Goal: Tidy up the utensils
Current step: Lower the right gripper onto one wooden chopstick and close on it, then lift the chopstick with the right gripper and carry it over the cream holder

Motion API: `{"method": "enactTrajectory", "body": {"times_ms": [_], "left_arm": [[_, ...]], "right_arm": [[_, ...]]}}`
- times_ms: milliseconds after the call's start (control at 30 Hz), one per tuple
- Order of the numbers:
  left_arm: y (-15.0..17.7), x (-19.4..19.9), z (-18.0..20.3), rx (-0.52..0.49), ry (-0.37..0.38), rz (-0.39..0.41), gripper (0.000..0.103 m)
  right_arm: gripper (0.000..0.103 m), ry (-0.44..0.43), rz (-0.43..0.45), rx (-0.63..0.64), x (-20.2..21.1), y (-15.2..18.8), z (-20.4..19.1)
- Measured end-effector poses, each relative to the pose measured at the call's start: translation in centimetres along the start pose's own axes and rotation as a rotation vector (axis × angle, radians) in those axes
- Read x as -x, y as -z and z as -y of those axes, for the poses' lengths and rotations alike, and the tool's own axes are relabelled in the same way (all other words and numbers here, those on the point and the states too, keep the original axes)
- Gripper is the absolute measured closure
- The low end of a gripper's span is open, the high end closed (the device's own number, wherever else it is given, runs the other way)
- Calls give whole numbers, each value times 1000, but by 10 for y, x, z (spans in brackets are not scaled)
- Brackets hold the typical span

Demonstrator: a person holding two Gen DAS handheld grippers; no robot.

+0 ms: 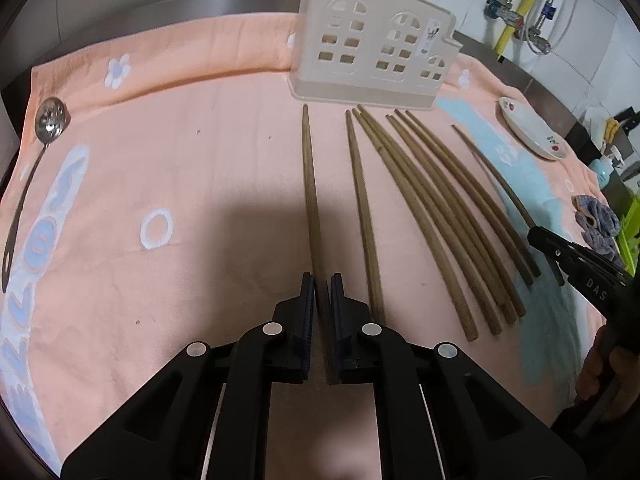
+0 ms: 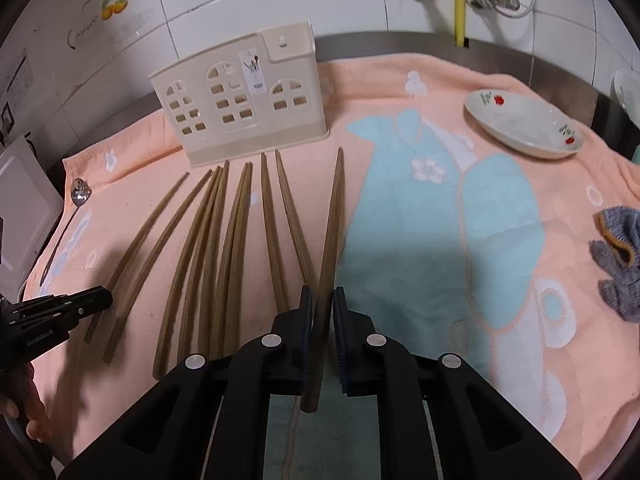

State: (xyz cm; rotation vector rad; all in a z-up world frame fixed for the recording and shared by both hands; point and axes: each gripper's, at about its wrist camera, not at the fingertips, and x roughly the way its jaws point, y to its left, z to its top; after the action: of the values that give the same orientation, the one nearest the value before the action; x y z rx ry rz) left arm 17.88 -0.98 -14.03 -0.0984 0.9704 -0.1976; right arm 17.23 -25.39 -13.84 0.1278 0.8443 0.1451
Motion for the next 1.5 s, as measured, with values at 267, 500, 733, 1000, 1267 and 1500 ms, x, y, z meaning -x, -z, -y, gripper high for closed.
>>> {"method": "enactTrajectory", "body": {"times_ms": [267, 500, 733, 1000, 1267, 1500], "left_arm": [[-9, 22, 2, -31, -4, 72, 97], [-19, 45, 6, -66, -7, 137, 97], [-35, 67, 11, -107, -10, 199, 98], [-58, 83, 22, -154, 7, 238, 98], [-97, 105, 28, -190, 26, 293, 98], [-137, 128, 50, -267, 24, 349, 98]], "right_arm": [[96, 11, 81, 36, 22, -9, -4], [96, 4, 154, 68, 45, -21, -10], [96, -10, 216, 103, 63, -36, -17], [96, -52, 274, 157, 79, -66, -28], [96, -138, 277, 215, 90, -115, -34], [96, -190, 274, 268, 110, -164, -38]]}}
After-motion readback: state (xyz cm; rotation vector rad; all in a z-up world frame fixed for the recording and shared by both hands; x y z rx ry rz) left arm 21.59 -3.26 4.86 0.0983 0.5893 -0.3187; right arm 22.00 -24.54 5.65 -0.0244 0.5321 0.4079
